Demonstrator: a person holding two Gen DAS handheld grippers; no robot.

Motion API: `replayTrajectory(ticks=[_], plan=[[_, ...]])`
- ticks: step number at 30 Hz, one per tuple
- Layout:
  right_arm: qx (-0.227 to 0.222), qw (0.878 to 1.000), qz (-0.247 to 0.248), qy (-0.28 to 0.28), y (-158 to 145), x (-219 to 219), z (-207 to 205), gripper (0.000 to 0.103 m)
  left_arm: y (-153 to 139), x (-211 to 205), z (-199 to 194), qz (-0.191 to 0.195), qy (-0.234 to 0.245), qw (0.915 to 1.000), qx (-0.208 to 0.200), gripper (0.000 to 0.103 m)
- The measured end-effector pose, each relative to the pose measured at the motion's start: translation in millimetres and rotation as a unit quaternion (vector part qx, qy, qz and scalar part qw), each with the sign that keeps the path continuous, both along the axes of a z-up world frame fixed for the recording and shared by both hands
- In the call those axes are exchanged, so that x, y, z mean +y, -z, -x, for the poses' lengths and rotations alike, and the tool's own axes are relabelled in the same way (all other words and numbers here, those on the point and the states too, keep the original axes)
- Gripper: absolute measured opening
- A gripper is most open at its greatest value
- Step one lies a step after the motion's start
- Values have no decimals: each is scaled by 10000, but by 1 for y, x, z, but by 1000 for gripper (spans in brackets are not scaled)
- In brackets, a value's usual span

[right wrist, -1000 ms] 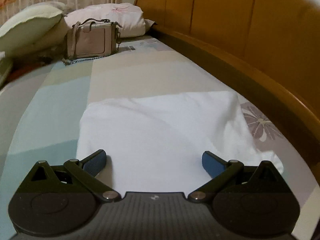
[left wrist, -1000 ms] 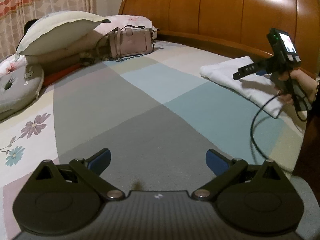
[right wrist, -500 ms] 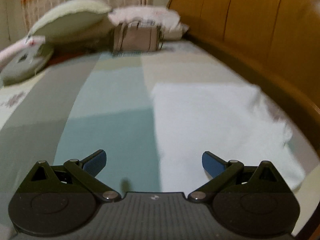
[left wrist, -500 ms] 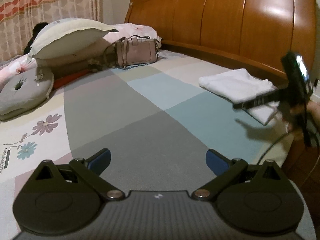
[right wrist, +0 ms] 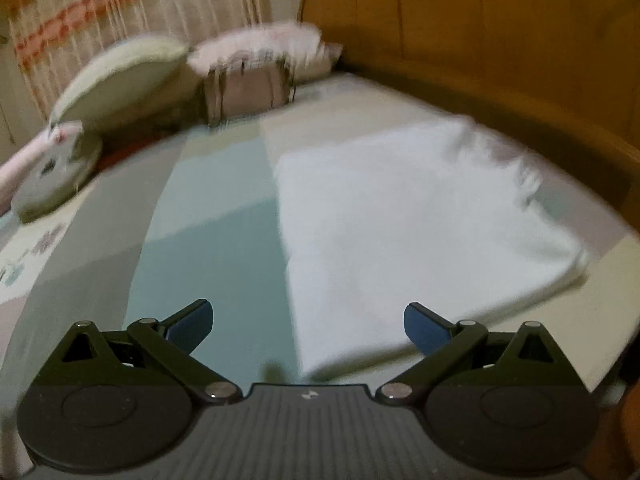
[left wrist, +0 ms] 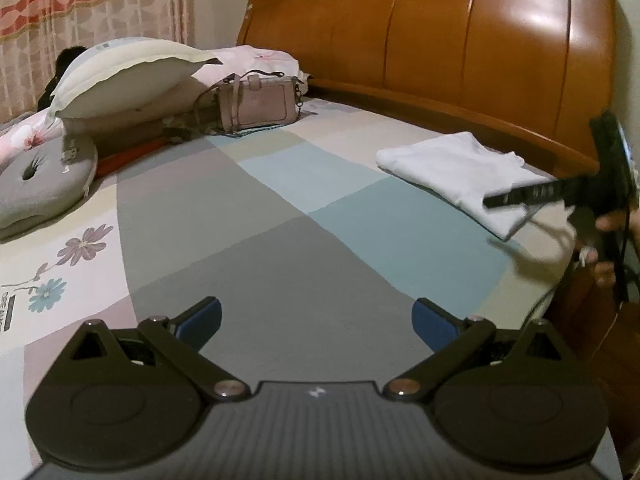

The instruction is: Fold clothes

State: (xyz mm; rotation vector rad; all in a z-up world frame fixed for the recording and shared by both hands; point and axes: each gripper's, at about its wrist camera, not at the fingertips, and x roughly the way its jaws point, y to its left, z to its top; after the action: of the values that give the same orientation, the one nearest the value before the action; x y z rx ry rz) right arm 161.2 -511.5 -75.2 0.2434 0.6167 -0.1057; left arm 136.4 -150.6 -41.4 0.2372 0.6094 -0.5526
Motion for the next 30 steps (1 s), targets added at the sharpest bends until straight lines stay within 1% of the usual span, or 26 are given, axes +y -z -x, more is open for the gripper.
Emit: replayTrajectory(ticks=[2,4,5,7,8,11,13,15,16,18,19,20,21,22,24,25,26,27,28,29,30], plan=[[-110,9995,55,288,-2,-17,-3,103,1,-5,-1,-31,55,10000,5,101],[-168,9967,130,783,2,-37,-7,103,3,-9,-1,-36,124,9999,29,101],[-108,9948,138,999,7,-46,-8,103,5,-11,-2,-46,158,9998,74,101],[218,9926,-64,1197,20,-64,-9,103,9,-15,-3,-108,246,9995,166,101],[221,9922,-160,1215,21,-69,-5,103,11,-17,-3,-163,278,9993,175,101],[-38,9922,-282,1213,15,-74,11,103,14,-21,-3,-268,305,9991,141,101],[-275,9921,-246,1195,7,-75,11,103,13,-24,-4,-258,315,9991,122,101],[-388,9928,-99,1130,3,-77,2,103,11,-27,-4,-237,343,9991,90,101],[-399,9932,-11,1096,3,-76,-4,103,11,-28,-3,-233,363,9990,64,101],[-314,9951,-71,936,7,-81,-20,103,11,-28,-1,-249,411,9988,25,101],[-246,9954,-100,919,10,-85,-26,103,11,-28,-1,-279,420,9987,14,101],[-156,9944,-114,1035,11,-90,-30,103,12,-27,0,-323,405,9987,14,101],[-165,9926,-205,1184,9,-94,-30,103,13,-26,-1,-357,393,9986,17,101],[-320,9912,-371,1227,6,-99,-28,103,14,-25,-2,-370,380,9986,16,101],[-639,9890,-671,1152,0,-107,-26,103,15,-23,-5,-355,339,9988,29,101],[-636,9887,-742,1133,-2,-111,-31,103,15,-23,-7,-335,319,9989,52,101],[-577,9887,-810,1123,-2,-116,-37,100,16,-23,-9,-318,301,9990,71,101],[-470,9887,-895,1111,-1,-122,-44,83,16,-23,-10,-306,293,9991,78,101],[-339,9886,-926,1142,0,-128,-51,51,17,-23,-10,-303,305,9990,80,101],[-231,9883,-886,1220,2,-133,-56,41,18,-23,-10,-313,328,9989,84,101],[-123,9879,-846,1297,3,-138,-61,34,19,-23,-10,-333,345,9988,87,101]])
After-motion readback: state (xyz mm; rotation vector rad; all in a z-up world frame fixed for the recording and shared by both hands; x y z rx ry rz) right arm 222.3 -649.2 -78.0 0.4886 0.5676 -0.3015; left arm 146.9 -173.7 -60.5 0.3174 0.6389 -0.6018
